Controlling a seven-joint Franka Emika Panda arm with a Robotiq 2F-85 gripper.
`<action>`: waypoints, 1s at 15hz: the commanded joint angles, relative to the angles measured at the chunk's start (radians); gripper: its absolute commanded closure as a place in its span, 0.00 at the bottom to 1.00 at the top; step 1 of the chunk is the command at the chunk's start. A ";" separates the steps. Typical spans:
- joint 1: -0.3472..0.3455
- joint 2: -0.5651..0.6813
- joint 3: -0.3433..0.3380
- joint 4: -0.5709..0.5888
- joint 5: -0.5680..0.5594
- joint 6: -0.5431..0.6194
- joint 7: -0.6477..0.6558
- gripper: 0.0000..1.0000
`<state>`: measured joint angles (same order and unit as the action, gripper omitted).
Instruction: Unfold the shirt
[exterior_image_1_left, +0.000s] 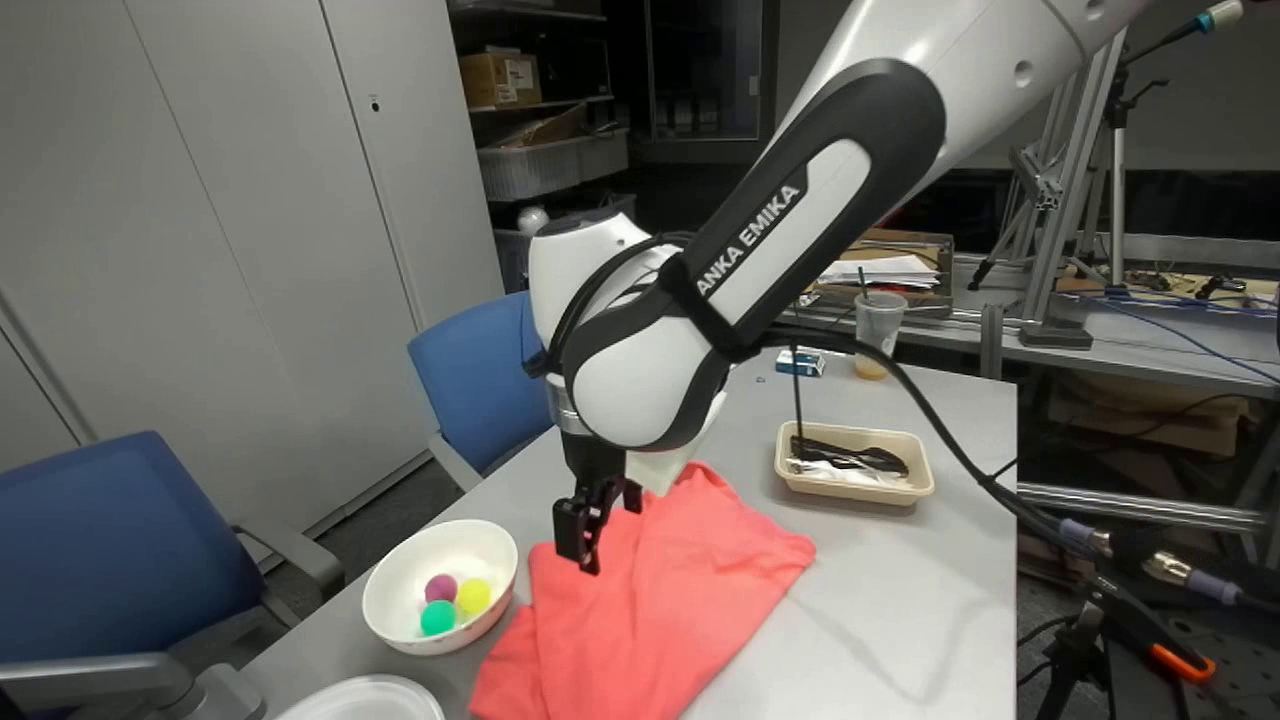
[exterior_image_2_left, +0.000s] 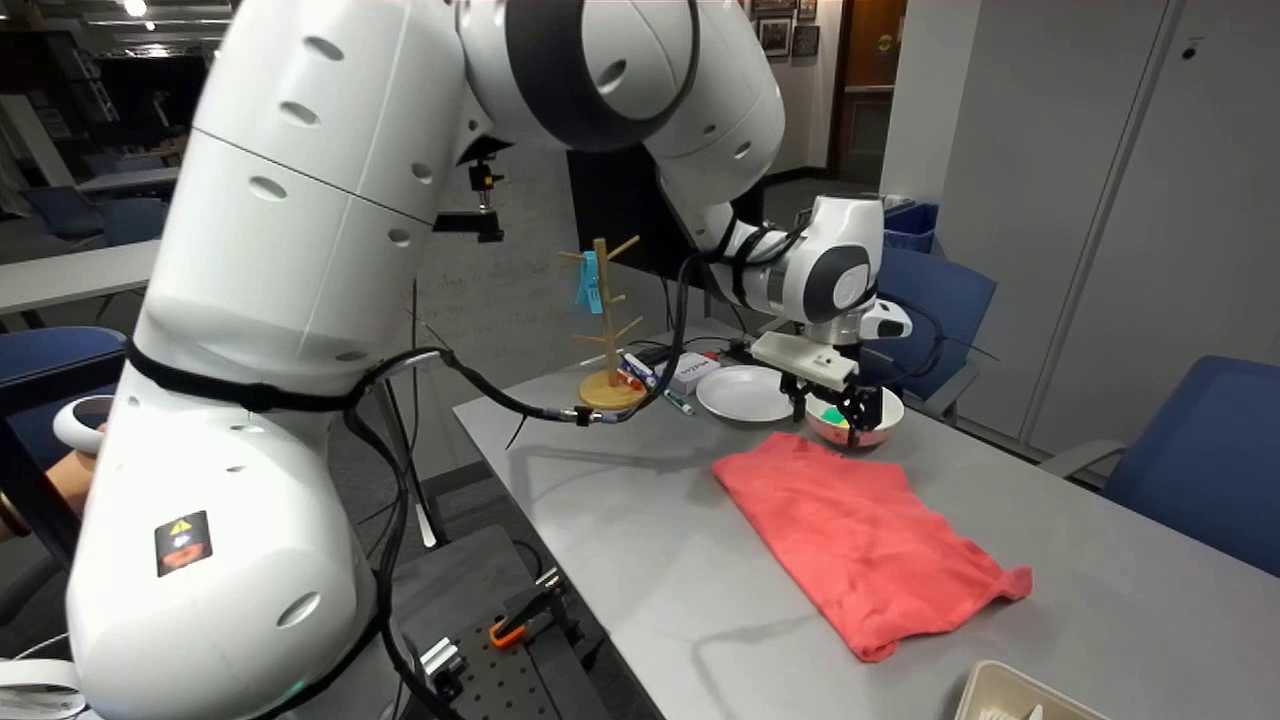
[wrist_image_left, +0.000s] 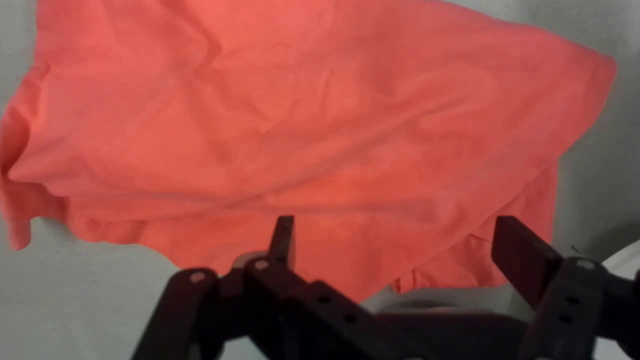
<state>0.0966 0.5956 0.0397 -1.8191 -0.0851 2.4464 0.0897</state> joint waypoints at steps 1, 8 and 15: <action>0.013 0.143 -0.009 0.180 0.033 -0.065 0.041 0.00; -0.004 0.319 0.005 0.369 0.098 -0.072 0.036 0.00; 0.003 0.444 0.003 0.506 0.094 -0.062 0.028 0.00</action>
<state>0.0948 0.9680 0.0402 -1.4164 -0.0086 2.4080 0.1274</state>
